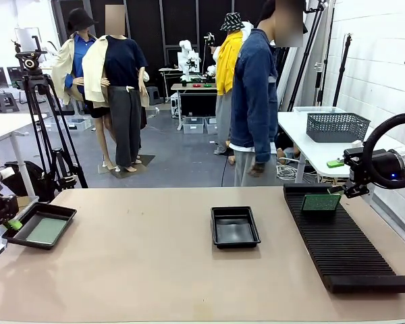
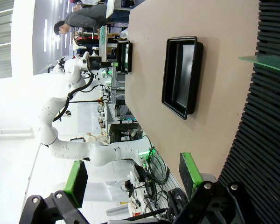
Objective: Inspect and transfer BCBs to ESD trays.
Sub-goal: Pick up the ESD tray and place it on the left side of the table.
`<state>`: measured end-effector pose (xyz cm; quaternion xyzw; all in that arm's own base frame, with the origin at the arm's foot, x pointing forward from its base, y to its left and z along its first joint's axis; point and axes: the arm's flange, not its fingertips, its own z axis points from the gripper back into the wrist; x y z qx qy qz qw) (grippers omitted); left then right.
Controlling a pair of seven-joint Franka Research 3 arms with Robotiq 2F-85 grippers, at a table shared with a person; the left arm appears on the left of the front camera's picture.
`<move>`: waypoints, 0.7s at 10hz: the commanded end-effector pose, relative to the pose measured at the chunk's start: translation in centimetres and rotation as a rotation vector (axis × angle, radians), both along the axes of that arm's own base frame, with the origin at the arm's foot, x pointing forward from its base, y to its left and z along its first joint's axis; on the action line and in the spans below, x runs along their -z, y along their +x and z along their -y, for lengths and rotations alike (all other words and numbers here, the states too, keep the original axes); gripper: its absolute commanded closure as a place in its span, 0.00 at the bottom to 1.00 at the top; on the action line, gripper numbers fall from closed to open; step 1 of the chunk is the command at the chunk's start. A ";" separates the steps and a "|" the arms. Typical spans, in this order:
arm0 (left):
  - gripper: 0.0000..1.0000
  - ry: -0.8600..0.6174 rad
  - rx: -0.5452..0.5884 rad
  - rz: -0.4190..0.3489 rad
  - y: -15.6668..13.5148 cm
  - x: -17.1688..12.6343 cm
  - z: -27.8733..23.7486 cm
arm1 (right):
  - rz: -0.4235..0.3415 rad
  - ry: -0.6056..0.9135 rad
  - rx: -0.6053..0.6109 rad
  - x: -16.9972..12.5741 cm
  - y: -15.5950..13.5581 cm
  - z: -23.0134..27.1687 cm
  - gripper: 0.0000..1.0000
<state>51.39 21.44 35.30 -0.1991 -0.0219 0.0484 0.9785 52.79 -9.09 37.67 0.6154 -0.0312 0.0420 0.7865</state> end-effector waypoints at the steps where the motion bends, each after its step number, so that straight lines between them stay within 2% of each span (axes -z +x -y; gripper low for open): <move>1: 0.14 -0.022 0.022 0.037 0.0 -1.3 0.4 | -0.008 0.004 0.017 -0.1 0.0 -0.2 0.00; 2: 0.00 -0.023 0.020 0.045 0.0 -2.0 0.5 | -0.008 0.004 0.017 -0.1 0.0 -0.2 0.00; 7: 0.00 0.008 0.033 0.100 -0.7 -6.5 1.5 | -0.008 0.004 0.017 -0.1 0.0 -0.2 0.00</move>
